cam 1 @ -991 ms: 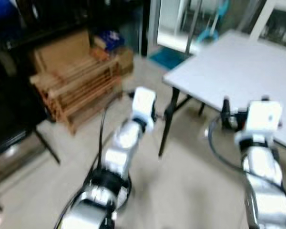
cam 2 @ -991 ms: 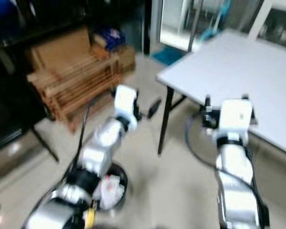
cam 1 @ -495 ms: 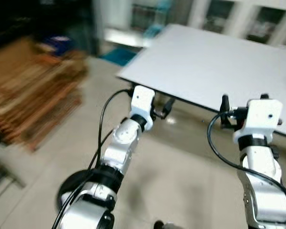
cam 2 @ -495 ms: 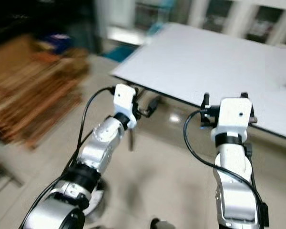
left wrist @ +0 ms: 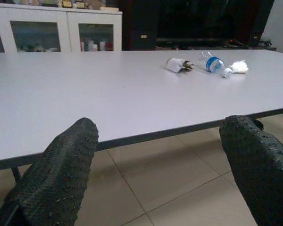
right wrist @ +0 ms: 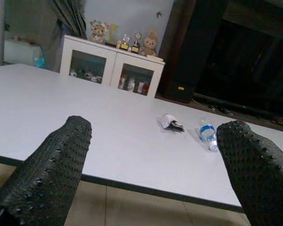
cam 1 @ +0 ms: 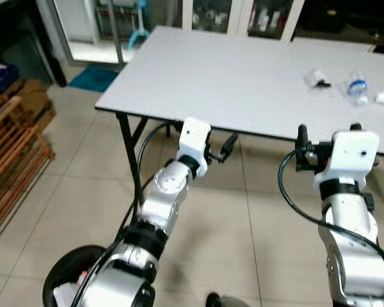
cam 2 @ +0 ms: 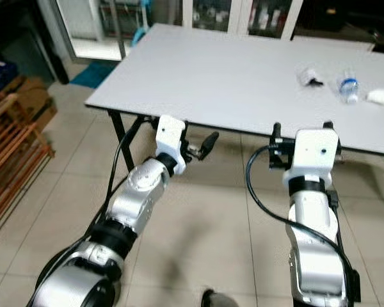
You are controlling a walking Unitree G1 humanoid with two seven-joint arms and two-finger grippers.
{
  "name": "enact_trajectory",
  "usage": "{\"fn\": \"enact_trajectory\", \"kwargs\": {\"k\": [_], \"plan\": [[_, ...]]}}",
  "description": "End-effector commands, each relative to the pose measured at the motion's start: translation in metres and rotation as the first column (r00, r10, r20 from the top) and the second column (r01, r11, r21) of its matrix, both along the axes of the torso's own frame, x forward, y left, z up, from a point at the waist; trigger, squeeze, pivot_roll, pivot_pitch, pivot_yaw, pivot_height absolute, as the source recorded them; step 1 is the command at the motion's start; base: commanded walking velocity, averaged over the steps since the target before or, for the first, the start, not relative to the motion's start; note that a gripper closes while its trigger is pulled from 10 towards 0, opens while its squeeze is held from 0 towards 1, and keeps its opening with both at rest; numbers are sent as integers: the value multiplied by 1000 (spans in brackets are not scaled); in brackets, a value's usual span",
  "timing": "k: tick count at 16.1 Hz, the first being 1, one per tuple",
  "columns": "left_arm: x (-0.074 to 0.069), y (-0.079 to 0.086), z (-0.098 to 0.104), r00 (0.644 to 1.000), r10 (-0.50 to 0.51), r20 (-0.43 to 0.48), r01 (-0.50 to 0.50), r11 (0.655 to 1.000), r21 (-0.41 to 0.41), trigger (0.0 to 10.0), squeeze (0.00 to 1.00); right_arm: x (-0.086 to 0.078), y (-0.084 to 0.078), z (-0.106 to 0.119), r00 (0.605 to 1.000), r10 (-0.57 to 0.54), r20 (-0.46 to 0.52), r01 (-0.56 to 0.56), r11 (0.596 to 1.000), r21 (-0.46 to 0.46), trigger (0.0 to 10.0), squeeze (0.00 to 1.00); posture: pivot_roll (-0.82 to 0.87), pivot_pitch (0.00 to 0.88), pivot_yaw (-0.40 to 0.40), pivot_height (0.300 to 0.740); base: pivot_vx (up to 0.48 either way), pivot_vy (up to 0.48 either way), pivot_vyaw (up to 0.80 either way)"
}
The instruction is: Picking trash to rubbish bin
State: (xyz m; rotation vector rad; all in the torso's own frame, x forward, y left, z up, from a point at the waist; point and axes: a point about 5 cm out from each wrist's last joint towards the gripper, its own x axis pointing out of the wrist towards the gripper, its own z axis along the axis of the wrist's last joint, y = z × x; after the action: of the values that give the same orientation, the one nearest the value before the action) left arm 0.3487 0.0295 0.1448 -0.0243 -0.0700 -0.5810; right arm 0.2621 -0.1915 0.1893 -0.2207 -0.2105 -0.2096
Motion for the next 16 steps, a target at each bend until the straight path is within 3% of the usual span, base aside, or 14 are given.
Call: {"fn": "enact_trajectory", "kwargs": {"k": [1, 16], "plan": [[1, -1, 3, 1000, -3, 14, 3, 1000, -1, 10000, 0, 0, 1, 3, 1000, 7, 4, -7, 1000, 5, 10000, 0, 44, 57, -32, 740, 0, 0, 0], [4, -1, -2, 1000, 16, -16, -16, 1000, 26, 10000, 0, 3, 5, 5, 1000, 22, 5, -22, 1000, -6, 10000, 0, 41, 52, -24, 740, 0, -348, 0]]}}
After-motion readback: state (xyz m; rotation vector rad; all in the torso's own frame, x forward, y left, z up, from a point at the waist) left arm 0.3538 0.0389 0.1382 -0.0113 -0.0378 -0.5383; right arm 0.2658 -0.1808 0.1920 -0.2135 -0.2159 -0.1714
